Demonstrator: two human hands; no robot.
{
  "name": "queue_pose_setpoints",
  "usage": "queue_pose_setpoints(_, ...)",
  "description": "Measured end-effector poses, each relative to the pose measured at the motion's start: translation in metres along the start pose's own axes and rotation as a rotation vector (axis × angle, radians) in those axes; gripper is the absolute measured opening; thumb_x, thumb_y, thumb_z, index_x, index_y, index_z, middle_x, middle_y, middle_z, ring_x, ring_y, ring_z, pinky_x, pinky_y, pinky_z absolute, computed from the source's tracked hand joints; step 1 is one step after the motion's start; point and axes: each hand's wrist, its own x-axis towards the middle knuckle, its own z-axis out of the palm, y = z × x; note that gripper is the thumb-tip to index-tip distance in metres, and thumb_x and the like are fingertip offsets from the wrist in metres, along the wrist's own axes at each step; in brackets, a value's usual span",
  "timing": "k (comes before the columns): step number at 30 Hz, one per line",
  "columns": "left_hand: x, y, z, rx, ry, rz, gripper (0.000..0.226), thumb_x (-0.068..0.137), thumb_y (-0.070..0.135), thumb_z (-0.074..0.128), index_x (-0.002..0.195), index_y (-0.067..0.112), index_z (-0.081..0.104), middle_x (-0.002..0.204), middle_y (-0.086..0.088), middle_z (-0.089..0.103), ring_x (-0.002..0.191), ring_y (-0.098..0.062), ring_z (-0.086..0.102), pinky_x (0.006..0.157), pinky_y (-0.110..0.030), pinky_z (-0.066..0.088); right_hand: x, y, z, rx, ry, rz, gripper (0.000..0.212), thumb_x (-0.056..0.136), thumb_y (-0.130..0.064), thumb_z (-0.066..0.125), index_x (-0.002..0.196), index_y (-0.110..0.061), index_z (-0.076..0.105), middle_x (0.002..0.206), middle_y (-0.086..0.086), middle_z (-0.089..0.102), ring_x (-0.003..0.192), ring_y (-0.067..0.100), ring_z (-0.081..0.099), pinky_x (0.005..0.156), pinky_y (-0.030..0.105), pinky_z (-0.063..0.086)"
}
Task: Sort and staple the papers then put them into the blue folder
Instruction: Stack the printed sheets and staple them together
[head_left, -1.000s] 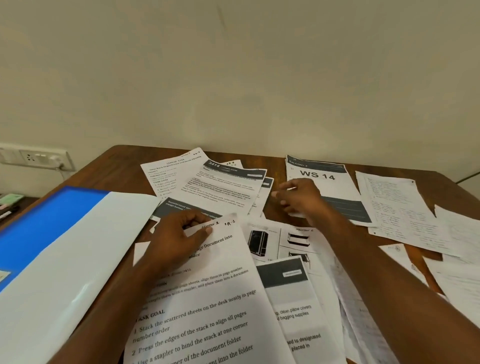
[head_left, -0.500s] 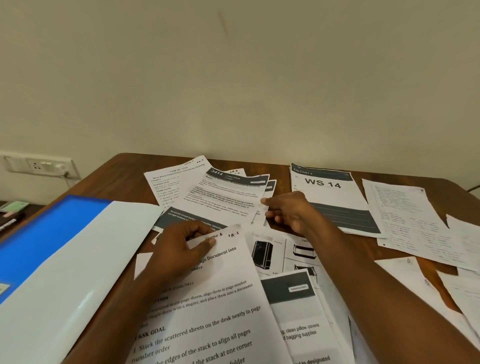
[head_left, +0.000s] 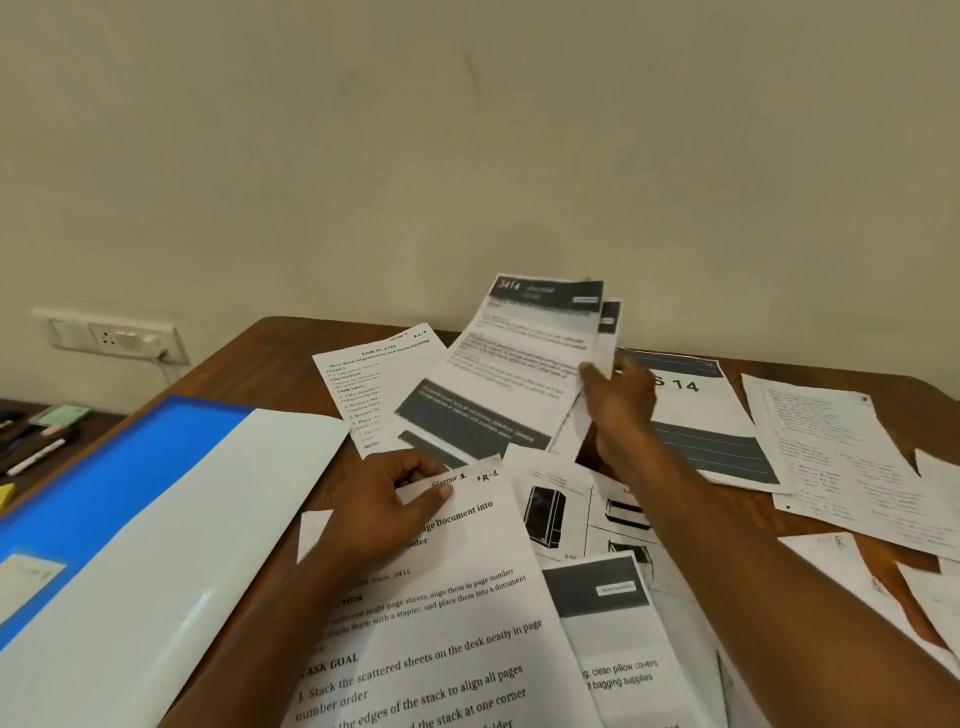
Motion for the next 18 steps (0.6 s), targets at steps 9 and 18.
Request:
queue_pose_setpoints(9, 0.0, 0.004, 0.002, 0.03, 0.009, 0.018, 0.007, 0.091, 0.024, 0.08, 0.087, 0.028, 0.076, 0.078, 0.001, 0.076, 0.069, -0.021, 0.073, 0.068, -0.047, 0.061, 0.041, -0.043, -0.092, 0.363, 0.305, -0.009, 0.008, 0.099, -0.015, 0.069, 0.106, -0.016, 0.069, 0.103, 0.0, 0.075, 0.085, 0.011, 0.075, 0.072, 0.029, 0.062)
queue_pose_setpoints(18, -0.003, 0.008, 0.002, -0.003, 0.025, -0.004, 0.009, 0.093, 0.018, 0.079, 0.084, 0.022, 0.076, 0.075, -0.004, 0.075, 0.059, -0.017, 0.068, 0.057, -0.03, 0.053, 0.057, -0.032, -0.149, 0.043, -0.072, 0.153, 0.007, 0.099, -0.001, 0.065, 0.106, -0.003, 0.067, 0.12, 0.015, 0.068, 0.094, 0.024, 0.069, 0.085, 0.034, 0.057)
